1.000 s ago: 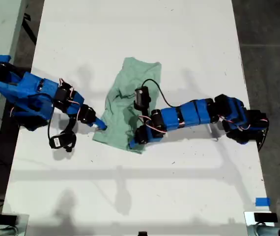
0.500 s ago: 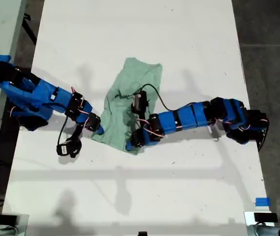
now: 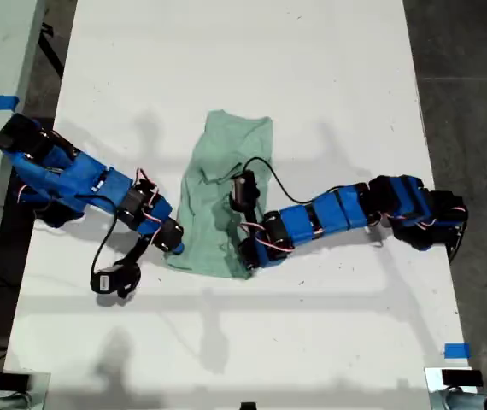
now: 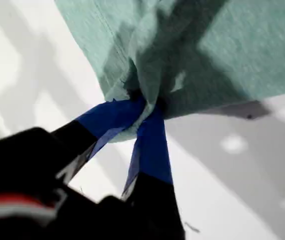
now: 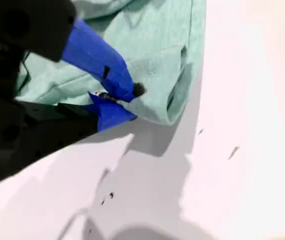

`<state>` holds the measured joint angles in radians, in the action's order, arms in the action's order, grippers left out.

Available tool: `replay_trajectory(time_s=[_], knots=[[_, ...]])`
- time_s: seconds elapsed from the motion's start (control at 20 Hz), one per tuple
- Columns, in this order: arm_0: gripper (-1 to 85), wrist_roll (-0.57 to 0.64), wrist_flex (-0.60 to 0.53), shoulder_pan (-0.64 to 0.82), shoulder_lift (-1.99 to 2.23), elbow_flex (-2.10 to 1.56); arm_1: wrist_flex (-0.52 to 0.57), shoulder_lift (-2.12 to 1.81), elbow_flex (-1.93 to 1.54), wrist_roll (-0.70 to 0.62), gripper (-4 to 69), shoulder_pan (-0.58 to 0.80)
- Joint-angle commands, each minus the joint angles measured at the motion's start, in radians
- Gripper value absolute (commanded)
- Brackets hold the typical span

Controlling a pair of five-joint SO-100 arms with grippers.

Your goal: Fold tshirt

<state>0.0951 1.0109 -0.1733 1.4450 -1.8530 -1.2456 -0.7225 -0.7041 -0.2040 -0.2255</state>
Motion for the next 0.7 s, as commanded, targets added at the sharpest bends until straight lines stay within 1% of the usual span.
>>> replay_trajectory(time_s=[0.0, 0.05, 0.1, 0.15, 0.25, 0.35, 0.45, 0.65], knots=[[0.1, -0.023, 0.19, -0.081, -0.117, 0.419, -0.091, -0.209, 0.037, -0.029, -1.2, -0.083], [0.1, -0.031, 0.268, -0.11, -0.196, 0.594, -0.12, -0.253, 0.037, -0.029, -1.2, -0.115], [0.1, -0.034, 0.31, -0.137, -0.261, 0.739, -0.153, -0.291, 0.037, -0.015, -1.1, -0.143], [0.1, -0.037, 0.316, -0.152, -0.299, 0.828, -0.169, -0.322, 0.037, -0.009, -1.1, -0.161], [0.1, -0.034, 0.288, -0.147, -0.296, 0.851, -0.173, -0.359, 0.034, -0.034, -1.1, -0.153], [0.1, -0.015, 0.336, -0.095, -0.255, 0.853, -0.201, -0.383, 0.02, -0.089, -1.1, -0.097], [0.1, 0.005, 0.393, -0.018, -0.181, 0.844, -0.225, -0.408, 0.018, -0.181, -1.1, -0.011], [0.1, 0.146, 0.463, 0.19, -0.069, 0.83, -0.265, -0.453, 0.009, -0.356, -1.1, 0.204]])
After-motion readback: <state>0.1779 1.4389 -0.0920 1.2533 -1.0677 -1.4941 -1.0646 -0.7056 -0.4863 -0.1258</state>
